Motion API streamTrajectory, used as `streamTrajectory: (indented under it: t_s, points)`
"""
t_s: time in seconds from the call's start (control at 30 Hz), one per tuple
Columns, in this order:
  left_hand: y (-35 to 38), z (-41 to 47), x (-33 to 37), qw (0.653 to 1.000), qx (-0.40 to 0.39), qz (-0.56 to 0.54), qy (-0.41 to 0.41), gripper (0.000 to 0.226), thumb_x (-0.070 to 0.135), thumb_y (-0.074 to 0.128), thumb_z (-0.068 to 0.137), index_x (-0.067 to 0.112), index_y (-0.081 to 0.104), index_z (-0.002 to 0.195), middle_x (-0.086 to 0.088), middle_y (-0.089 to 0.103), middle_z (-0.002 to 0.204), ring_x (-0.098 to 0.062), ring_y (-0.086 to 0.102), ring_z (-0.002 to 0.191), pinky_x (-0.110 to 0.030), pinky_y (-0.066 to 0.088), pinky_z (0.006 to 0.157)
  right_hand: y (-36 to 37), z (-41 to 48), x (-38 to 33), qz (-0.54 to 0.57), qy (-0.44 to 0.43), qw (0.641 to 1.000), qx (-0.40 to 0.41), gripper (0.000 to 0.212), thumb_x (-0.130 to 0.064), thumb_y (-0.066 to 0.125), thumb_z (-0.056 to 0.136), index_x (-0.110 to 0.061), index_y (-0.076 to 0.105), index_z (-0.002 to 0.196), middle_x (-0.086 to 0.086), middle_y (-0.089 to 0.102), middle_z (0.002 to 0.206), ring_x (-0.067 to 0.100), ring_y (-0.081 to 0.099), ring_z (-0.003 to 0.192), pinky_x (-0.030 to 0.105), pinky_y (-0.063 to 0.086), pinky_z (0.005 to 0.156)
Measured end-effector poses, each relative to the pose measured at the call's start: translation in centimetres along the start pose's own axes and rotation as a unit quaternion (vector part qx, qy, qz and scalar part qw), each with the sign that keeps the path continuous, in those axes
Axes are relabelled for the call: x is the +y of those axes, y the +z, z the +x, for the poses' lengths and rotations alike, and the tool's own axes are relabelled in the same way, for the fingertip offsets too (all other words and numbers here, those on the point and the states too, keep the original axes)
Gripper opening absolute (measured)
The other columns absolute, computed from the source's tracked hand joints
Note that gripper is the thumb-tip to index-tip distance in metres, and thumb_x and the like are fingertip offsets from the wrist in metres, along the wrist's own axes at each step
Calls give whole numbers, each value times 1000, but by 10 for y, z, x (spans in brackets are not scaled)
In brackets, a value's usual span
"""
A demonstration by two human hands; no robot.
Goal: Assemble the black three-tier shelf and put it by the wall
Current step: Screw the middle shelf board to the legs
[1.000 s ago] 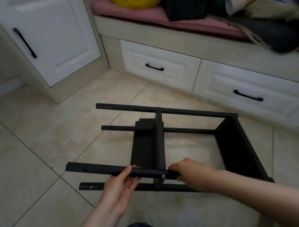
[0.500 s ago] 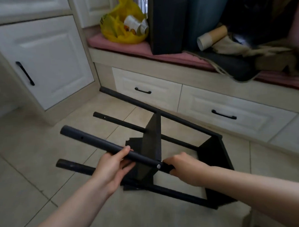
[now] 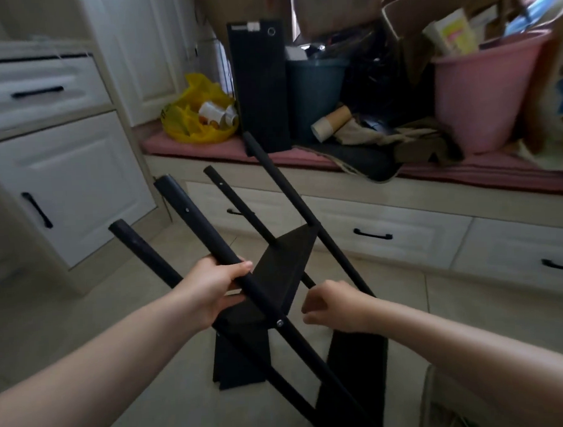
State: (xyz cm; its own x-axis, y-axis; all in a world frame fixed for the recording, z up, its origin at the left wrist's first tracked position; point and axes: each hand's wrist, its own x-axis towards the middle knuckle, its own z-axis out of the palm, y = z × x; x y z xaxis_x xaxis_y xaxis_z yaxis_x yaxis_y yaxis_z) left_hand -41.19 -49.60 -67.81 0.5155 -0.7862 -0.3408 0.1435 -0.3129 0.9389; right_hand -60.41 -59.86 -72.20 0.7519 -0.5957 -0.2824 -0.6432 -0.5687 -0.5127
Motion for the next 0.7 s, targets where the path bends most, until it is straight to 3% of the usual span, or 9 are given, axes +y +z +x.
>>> streamTrajectory:
  t_s: [0.13,0.23,0.3,0.5,0.63,0.7]
  points:
    - [20,-15,4,999,10,49,17,12,7,67,95,5,62,106,-14,67,105,-27,68,101,-36,58,69,-7,-31,15,54,21,998,-4,27,-34,63,94,-16,72,112,-5,72,110,11,63,105,32,49,99]
    - [29,-24,8,995,-7,98,27,15,5,69,93,6,63,107,-14,68,107,-25,68,99,-32,59,66,-23,-44,27,40,40,998,-7,31,-39,60,95,-17,71,115,-9,71,103,8,64,100,26,49,90]
    - [33,-31,7,990,-21,132,40,15,7,70,93,7,63,106,-13,69,105,-23,70,96,-31,59,68,-36,-48,37,53,59,996,32,31,-37,59,97,-15,70,114,-7,70,98,10,64,94,23,49,82]
    - [32,-43,3,962,-44,248,101,7,12,74,89,13,70,94,-10,74,96,-24,72,92,-42,62,84,-56,-48,76,74,158,972,159,38,-36,55,99,-7,60,123,10,66,119,22,62,104,34,51,88]
    - [29,-52,2,940,-87,295,146,6,14,73,89,12,68,93,-16,71,93,-37,69,95,-56,57,88,-67,-45,88,184,206,929,246,57,-33,53,101,-5,30,146,14,58,129,25,58,104,34,46,81]
    - [30,-54,0,929,-82,316,174,9,16,73,89,16,66,93,-6,72,88,-27,70,88,-51,58,87,-72,-43,94,229,209,907,286,52,-27,51,102,-5,29,143,17,56,131,29,58,108,39,49,85]
